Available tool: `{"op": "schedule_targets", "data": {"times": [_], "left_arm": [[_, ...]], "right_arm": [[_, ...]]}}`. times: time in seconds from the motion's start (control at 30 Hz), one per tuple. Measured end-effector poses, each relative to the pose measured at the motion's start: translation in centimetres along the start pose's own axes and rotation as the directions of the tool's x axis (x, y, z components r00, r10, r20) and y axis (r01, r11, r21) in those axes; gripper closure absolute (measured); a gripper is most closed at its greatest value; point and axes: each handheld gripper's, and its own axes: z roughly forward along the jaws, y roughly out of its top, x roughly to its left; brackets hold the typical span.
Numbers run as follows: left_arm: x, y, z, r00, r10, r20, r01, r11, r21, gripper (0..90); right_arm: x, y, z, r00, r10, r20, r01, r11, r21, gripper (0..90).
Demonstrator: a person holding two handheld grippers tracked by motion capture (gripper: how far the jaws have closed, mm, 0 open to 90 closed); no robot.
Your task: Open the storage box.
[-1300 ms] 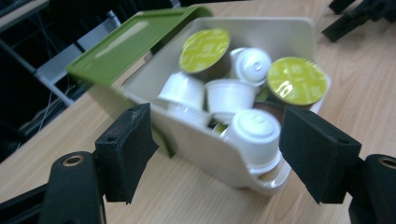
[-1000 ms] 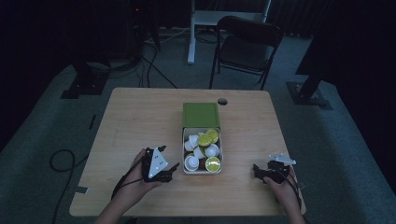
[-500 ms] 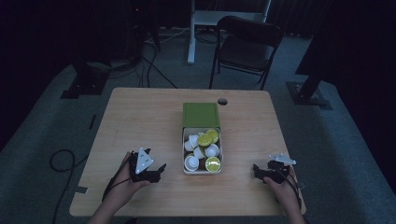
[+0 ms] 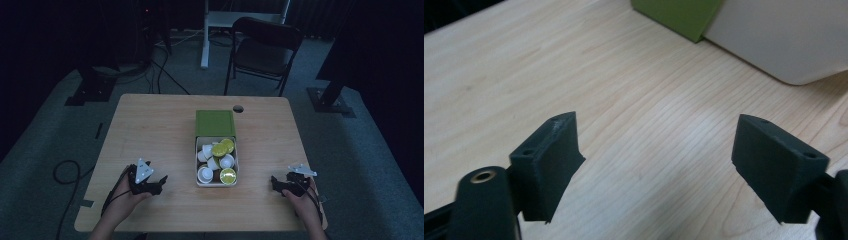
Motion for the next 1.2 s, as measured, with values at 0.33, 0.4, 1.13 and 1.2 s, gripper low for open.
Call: {"op": "schedule_targets", "data": {"times": [0.33, 0.4, 1.13, 1.2], "left_arm": [[1.8, -2.2, -0.3, 0.9962, -0.086, -0.013, 0.087, 0.9943, 0.062, 19.7], [2.1, -2.5, -0.3, 0.9948, -0.102, -0.010, 0.102, 0.9910, 0.087, 19.7], [4.0, -5.5, 0.0, 0.9787, -0.204, -0.020, 0.205, 0.9682, 0.143, 18.8], [4.0, -5.5, 0.1, 0.9804, -0.196, -0.015, 0.197, 0.9701, 0.142, 17.2]], "right_arm": [[0.0, 0.0, 0.0, 1.0000, 0.000, 0.000, 0.000, 1.000, 0.001, 10.4], [0.0, 0.0, 0.0, 1.0000, 0.000, 0.000, 0.000, 1.000, 0.000, 10.4], [0.0, 0.0, 0.0, 1.0000, 0.001, 0.000, -0.001, 1.000, 0.001, 10.3], [0.0, 0.0, 0.0, 1.0000, 0.001, -0.001, -0.001, 1.000, 0.001, 10.3]]}}
